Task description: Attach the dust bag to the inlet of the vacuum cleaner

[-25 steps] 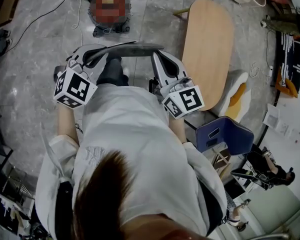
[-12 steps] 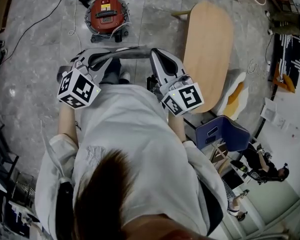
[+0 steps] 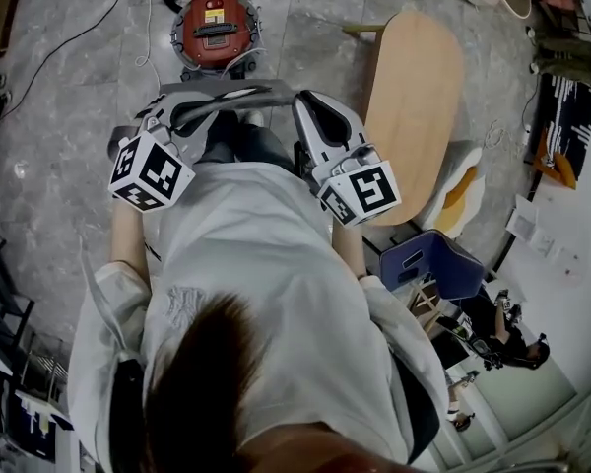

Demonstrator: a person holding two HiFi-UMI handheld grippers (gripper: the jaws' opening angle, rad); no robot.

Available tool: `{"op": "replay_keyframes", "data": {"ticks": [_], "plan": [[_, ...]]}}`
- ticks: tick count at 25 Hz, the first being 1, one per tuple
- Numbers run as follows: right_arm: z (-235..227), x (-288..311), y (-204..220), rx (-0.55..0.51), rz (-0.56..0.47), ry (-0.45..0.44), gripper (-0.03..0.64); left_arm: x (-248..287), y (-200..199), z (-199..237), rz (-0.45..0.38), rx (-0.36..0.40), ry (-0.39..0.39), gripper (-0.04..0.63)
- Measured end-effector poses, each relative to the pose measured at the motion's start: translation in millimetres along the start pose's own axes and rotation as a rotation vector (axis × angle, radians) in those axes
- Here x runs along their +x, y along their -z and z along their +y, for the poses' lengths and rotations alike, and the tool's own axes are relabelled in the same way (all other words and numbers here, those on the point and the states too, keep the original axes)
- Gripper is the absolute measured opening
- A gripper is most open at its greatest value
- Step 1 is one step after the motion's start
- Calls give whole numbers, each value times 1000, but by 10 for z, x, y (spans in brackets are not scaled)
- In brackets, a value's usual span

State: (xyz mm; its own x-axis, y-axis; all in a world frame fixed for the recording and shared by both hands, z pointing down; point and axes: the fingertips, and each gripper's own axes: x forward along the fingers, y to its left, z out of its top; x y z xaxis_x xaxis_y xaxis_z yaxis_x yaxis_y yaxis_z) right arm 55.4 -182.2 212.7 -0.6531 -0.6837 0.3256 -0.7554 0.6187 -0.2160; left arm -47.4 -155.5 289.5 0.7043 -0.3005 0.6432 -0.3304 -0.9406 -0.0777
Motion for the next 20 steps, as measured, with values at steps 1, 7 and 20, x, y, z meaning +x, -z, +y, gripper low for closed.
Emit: {"op": "replay_keyframes", "data": {"ticks": [1, 7, 20], "plan": [[1, 38, 0, -2, 6, -12, 43, 0, 12, 17, 2, -4, 0, 31], [84, 265, 125, -113, 127, -145, 181, 12, 12, 77, 15, -23, 11, 31], [5, 487, 828, -583, 504, -438, 179, 349, 32, 15, 114, 19, 51, 31]]}}
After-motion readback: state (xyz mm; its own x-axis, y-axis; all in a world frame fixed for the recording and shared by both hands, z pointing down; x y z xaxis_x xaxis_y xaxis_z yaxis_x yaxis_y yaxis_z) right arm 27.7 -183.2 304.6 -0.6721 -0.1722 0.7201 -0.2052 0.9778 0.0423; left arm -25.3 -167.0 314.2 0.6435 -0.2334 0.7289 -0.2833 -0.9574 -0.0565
